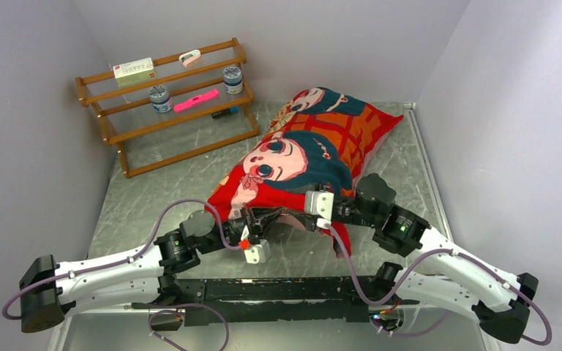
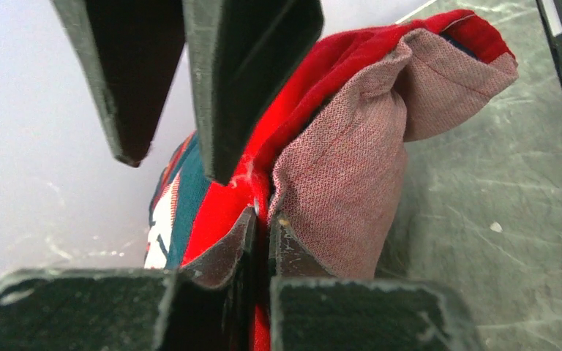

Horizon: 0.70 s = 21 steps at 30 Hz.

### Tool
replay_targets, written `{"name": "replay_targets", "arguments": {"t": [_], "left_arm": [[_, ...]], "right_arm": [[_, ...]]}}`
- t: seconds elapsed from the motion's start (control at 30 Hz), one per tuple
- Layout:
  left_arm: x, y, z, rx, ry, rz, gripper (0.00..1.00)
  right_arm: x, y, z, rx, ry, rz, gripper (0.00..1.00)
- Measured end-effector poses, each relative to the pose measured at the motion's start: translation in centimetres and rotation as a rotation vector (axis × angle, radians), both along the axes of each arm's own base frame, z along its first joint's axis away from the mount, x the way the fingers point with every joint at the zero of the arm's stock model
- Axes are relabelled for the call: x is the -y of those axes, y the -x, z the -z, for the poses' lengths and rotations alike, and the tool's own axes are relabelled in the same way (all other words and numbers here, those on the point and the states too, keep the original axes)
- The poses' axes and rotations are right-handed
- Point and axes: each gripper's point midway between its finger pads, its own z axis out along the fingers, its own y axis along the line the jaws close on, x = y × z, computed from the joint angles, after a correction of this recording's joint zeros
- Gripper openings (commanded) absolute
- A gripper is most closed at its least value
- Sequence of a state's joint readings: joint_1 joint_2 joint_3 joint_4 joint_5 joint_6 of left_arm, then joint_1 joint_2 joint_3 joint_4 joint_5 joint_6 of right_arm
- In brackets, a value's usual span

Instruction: Put the pillow into the pillowcase

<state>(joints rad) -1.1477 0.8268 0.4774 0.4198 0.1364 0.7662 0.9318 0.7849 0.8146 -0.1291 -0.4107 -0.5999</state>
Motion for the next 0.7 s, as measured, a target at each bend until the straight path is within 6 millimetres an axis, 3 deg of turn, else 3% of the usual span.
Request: {"name": "replay_targets", "arguments": {"t": [0.4, 0.53, 0.7], "left_arm": [[-0.2, 0.0, 0.9, -0.016, -0.036, 0.003, 0.05], [-0.3, 0.0, 0.7, -0.013, -0.027, -0.001, 0.05], [-0.3, 0.1, 0.5, -0.011, -0.021, 0.01, 0.05]], "right_arm": [[0.1, 1.0, 1.8, 0.028, 0.124, -0.075, 0.63], [0.0, 1.4, 2.5, 0.027, 0.168, -0.083, 0.6], [-1.1, 1.8, 4.2, 0.048, 0.252, -0.078, 0.44]]}}
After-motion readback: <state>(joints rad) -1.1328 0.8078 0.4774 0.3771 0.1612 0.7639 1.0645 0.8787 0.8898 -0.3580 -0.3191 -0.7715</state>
